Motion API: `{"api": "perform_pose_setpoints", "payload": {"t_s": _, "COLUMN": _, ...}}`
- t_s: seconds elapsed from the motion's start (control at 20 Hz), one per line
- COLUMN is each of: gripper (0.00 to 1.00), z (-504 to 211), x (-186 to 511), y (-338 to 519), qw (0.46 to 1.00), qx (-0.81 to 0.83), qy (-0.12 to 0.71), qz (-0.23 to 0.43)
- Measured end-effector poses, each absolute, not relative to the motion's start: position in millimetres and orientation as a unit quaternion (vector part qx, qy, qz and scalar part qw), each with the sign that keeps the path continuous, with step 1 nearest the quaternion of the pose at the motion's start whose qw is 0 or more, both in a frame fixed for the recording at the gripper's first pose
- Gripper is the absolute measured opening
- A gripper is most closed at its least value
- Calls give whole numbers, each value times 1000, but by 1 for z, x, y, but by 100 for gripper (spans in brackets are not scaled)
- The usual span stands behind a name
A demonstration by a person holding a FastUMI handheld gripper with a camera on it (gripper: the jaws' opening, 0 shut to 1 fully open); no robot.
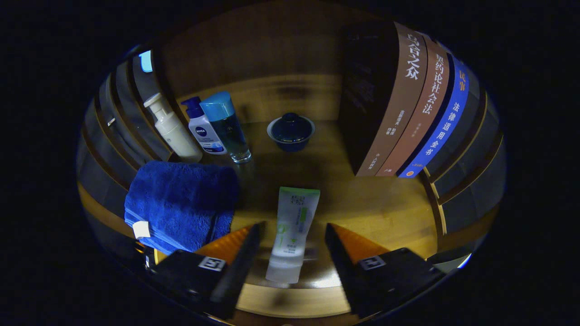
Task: Pull open the drawer, take out the items inside it, and place them on the countertop above the cabinet.
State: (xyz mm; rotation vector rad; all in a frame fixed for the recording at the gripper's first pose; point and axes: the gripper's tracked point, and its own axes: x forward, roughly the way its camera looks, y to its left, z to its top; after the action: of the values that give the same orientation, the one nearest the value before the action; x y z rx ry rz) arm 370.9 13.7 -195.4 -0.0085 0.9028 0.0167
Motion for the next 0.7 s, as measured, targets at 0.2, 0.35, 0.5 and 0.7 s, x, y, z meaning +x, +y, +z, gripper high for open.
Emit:
{"api": "perform_pose_setpoints", "payload": {"t_s": 0.2, "gripper": 100, "z": -189, "x": 368, "y": 12, "qw": 908, "qx": 3, "qy": 420, "qz": 5}}
{"api": "perform_pose_setpoints", "payload": {"t_s": 0.35, "gripper": 100, "z": -180, "x": 361, "y": 9, "qw": 918, "qx": -8, "qy": 397, "qz": 3}}
{"api": "perform_pose_setpoints", "payload": {"t_s": 0.5, "gripper": 100, "z": -174, "x": 348, "y": 9, "qw": 926, "qx": -12, "qy": 376, "qz": 4}}
{"api": "perform_pose_setpoints", "payload": {"t_s": 0.7, "gripper": 100, "z": -159, "x": 323, "y": 7, "qw": 946, "qx": -9, "qy": 324, "qz": -4}}
